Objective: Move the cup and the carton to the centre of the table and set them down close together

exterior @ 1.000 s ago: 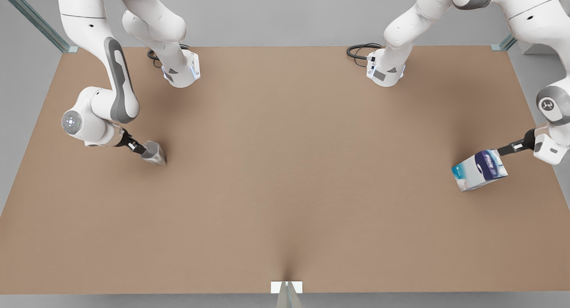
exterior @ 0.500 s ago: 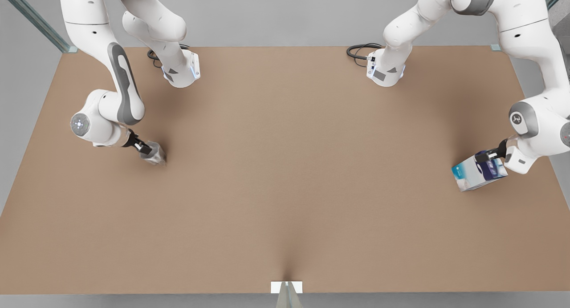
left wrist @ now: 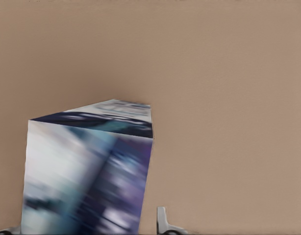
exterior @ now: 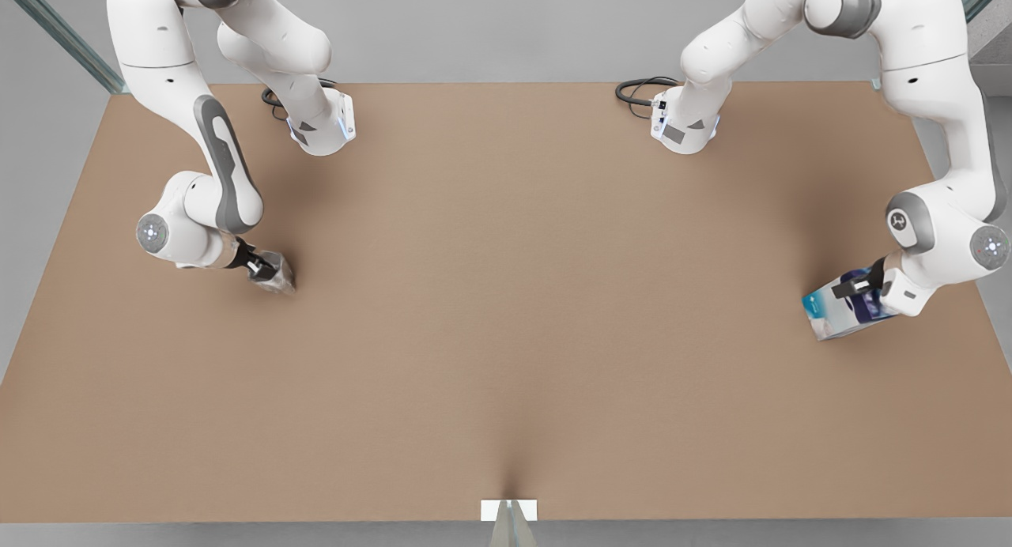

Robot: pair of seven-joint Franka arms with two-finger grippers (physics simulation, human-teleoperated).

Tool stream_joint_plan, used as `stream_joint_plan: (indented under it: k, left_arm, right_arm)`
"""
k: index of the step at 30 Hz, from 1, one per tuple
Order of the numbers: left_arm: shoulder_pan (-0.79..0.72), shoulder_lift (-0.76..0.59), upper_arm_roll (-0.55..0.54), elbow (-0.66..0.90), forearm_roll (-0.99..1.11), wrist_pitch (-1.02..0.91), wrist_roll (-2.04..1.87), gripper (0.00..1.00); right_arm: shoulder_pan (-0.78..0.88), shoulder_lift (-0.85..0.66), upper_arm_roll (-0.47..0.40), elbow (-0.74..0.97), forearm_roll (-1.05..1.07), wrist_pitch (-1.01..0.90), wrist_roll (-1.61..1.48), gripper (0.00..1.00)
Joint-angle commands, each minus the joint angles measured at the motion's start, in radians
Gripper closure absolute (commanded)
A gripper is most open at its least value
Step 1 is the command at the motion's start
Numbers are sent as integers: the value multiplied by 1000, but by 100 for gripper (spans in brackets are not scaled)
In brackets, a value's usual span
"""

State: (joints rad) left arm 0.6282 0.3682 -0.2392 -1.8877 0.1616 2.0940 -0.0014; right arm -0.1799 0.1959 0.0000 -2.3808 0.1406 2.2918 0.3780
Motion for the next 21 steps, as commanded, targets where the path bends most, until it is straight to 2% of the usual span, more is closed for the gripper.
stream_joint_plan:
  k: [1, 2, 4, 5, 6, 10, 14, 16, 21]
  left_arm:
    - [1, 0, 0, 2, 15, 0, 0, 1]
    - [-1, 1, -3, 10, 15, -2, 0, 1]
    - [-4, 3, -5, 19, 13, -2, -2, 2]
    - [-2, 3, -5, 19, 13, -2, 0, 31]
    - [-2, 3, -5, 21, 13, -2, 3, 40]
    - [-2, 0, -11, 27, 15, -5, 9, 54]
    - [-9, 5, -54, 96, 15, -86, 30, 57]
    - [-33, 9, -55, 147, 16, -132, 98, 53]
    - [-33, 5, -120, 216, 16, -130, 391, 53]
  right_arm:
    - [0, 0, 0, 0, 1, 0, -11, 53]
    - [0, 0, 0, -2, 1, 0, -13, 65]
    - [-1, 8, 0, 0, 2, 2, -30, 70]
    - [0, 11, 0, 0, 2, 2, -30, 77]
    - [0, 19, 0, 0, 4, 8, -30, 78]
    - [2, 25, 0, 2, 17, 14, -31, 79]
    - [16, 14, 3, 6, 14, 15, -30, 79]
    - [7, 14, 23, 12, 14, 15, -28, 79]
    - [10, 13, 46, 67, 17, -3, -27, 79]
